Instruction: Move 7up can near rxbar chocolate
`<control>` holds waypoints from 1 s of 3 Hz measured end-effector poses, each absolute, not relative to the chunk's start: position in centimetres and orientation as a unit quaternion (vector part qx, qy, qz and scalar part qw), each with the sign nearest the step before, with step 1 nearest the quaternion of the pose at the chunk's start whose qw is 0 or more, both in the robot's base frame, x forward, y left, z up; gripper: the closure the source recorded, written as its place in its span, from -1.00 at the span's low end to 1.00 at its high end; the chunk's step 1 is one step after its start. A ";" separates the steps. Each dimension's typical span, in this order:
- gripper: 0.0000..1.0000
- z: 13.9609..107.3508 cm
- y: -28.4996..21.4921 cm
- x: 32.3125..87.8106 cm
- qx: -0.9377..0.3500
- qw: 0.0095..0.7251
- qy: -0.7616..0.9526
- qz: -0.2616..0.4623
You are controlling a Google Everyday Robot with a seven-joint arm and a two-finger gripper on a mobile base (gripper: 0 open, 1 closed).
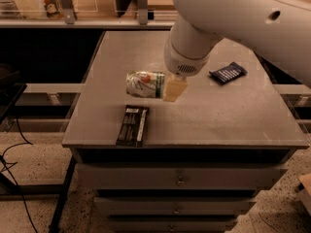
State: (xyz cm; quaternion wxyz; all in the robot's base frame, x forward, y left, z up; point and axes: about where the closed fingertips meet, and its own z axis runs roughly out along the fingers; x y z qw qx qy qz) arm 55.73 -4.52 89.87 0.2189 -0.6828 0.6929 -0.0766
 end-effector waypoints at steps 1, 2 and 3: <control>0.74 88.9 -2.6 54.0 -0.694 0.209 0.685 -0.069; 0.74 88.5 -1.6 54.3 -0.698 0.209 0.682 -0.065; 0.74 87.7 -1.1 56.5 -0.700 0.205 0.682 -0.064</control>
Offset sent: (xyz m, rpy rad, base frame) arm -0.0042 0.0425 -0.0213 0.0048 0.0379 0.0511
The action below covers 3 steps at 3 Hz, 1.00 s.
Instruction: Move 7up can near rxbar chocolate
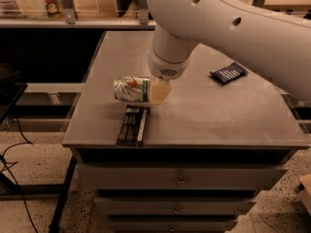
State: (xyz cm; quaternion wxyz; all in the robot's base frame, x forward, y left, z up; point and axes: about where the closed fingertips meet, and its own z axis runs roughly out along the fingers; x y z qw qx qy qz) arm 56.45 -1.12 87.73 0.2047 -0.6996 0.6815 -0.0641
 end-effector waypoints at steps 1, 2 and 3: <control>0.40 86.5 -1.1 59.4 -0.698 0.201 0.684 -0.061; -0.09 85.4 -1.0 61.6 -0.698 0.198 0.685 -0.064; -0.53 84.9 -1.2 62.7 -0.699 0.198 0.684 -0.070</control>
Offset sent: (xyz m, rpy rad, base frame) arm 0.0772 0.0007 -0.0346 -0.0158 0.0100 -0.0125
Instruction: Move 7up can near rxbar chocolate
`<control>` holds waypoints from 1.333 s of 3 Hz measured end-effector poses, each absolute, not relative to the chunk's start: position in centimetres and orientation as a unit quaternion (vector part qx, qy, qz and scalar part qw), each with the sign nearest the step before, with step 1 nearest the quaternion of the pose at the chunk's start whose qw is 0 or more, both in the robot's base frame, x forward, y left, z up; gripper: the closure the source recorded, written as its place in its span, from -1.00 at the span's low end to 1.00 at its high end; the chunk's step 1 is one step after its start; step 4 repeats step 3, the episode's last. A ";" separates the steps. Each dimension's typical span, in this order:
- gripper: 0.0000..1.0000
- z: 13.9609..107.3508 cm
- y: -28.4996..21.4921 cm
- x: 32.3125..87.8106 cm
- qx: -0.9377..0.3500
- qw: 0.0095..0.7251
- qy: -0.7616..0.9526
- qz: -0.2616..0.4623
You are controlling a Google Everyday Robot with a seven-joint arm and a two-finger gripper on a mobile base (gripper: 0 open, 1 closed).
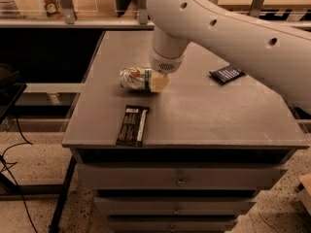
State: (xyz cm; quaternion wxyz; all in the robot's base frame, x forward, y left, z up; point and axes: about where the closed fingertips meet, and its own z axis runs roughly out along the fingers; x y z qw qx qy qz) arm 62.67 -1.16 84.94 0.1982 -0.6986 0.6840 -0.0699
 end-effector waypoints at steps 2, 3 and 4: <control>-1.00 86.0 -2.9 63.4 -0.688 0.217 0.685 -0.103; -1.00 86.0 -2.9 63.4 -0.688 0.217 0.685 -0.103; -1.00 86.0 -2.9 63.4 -0.688 0.217 0.685 -0.103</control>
Offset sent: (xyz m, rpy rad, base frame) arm 0.0098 -0.0194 0.0132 -0.0110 -0.0833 -0.0313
